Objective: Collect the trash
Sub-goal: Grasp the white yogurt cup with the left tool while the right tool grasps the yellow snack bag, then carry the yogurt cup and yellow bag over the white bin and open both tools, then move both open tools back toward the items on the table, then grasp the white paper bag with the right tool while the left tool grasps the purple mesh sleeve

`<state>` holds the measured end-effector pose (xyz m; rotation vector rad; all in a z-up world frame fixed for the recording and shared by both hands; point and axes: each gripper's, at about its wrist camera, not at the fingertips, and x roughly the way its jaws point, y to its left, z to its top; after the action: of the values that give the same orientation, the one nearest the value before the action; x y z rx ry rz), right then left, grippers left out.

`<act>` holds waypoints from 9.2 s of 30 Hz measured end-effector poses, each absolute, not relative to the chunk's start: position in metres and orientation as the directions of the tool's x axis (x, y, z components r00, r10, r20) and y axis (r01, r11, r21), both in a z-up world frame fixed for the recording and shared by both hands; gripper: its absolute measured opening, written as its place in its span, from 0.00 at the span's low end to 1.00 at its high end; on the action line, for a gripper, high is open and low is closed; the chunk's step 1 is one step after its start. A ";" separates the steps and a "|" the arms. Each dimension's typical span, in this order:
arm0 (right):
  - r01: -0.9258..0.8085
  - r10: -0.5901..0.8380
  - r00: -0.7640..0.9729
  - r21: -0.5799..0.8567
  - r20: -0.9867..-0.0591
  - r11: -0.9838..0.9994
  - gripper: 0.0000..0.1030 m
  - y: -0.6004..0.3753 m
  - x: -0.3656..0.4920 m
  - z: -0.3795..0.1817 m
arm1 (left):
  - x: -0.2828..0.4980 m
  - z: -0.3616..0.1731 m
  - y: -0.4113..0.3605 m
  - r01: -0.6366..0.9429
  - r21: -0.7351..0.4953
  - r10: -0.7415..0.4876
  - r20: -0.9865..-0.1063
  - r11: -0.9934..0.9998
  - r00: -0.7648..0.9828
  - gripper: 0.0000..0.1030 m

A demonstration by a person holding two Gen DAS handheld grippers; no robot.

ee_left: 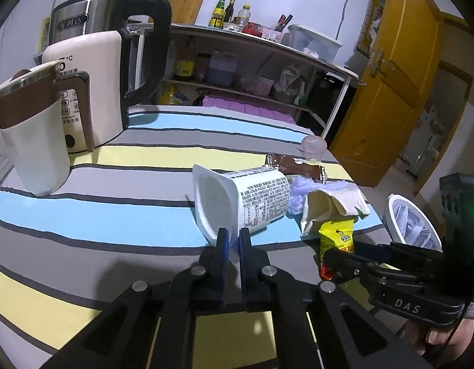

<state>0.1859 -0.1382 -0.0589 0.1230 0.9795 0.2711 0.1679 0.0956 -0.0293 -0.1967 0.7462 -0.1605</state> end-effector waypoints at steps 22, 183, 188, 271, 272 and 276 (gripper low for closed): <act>-0.140 0.277 0.570 0.241 -0.774 0.960 0.33 -0.166 0.142 -0.036 | 0.126 -0.012 0.069 0.115 -0.219 -0.232 -0.642 0.969 0.730 0.01; -0.200 0.244 0.665 0.146 -0.706 0.969 0.52 -0.200 0.107 0.007 | 0.114 0.021 0.036 0.181 -0.224 -0.284 -0.633 0.958 0.720 0.09; -0.223 0.232 0.660 0.109 -0.714 0.969 0.52 -0.193 0.119 -0.001 | 0.124 0.016 0.040 0.180 -0.224 -0.284 -0.640 0.958 0.714 0.13; -0.096 0.206 0.641 0.190 -0.740 0.977 0.18 -0.269 0.161 -0.030 | 0.256 -0.047 0.027 0.121 -0.427 -0.406 -0.680 0.896 0.611 0.09; -0.093 0.205 0.641 0.190 -0.740 0.977 0.18 -0.271 0.160 -0.030 | 0.254 -0.045 0.026 0.126 -0.423 -0.405 -0.676 0.897 0.616 0.08; -0.079 0.197 0.642 0.192 -0.741 0.978 0.18 -0.273 0.157 -0.030 | 0.242 -0.038 0.022 0.149 -0.407 -0.403 -0.663 0.901 0.631 0.06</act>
<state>0.1570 -0.2731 -0.0296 0.1466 0.8597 0.1578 0.2417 0.0219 -0.0375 -0.3304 0.8325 -0.3225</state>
